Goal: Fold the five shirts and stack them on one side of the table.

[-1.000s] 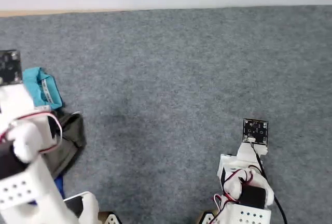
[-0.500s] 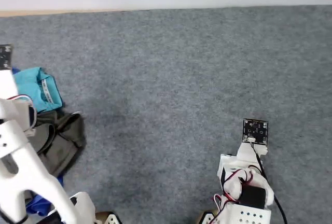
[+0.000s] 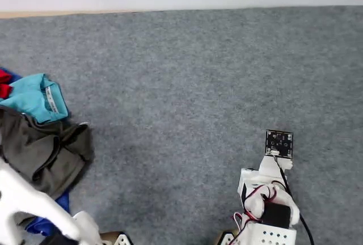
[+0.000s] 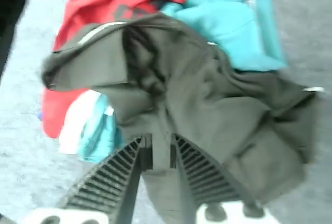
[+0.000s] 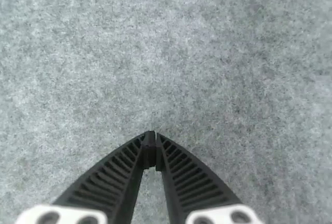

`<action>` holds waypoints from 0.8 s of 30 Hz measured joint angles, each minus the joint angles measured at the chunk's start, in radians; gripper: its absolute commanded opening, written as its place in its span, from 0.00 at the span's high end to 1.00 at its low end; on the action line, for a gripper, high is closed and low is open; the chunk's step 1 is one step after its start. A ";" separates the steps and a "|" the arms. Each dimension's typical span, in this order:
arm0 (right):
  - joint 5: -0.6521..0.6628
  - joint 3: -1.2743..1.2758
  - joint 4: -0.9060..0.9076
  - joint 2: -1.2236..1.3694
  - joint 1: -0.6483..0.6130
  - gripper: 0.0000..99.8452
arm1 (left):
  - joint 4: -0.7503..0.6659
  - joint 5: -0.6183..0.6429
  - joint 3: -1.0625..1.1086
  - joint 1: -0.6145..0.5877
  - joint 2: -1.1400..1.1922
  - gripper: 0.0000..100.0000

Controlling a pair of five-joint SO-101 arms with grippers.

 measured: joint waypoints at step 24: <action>0.000 0.000 0.000 0.000 0.000 0.99 | -0.009 -0.358 -0.592 -0.121 0.819 0.79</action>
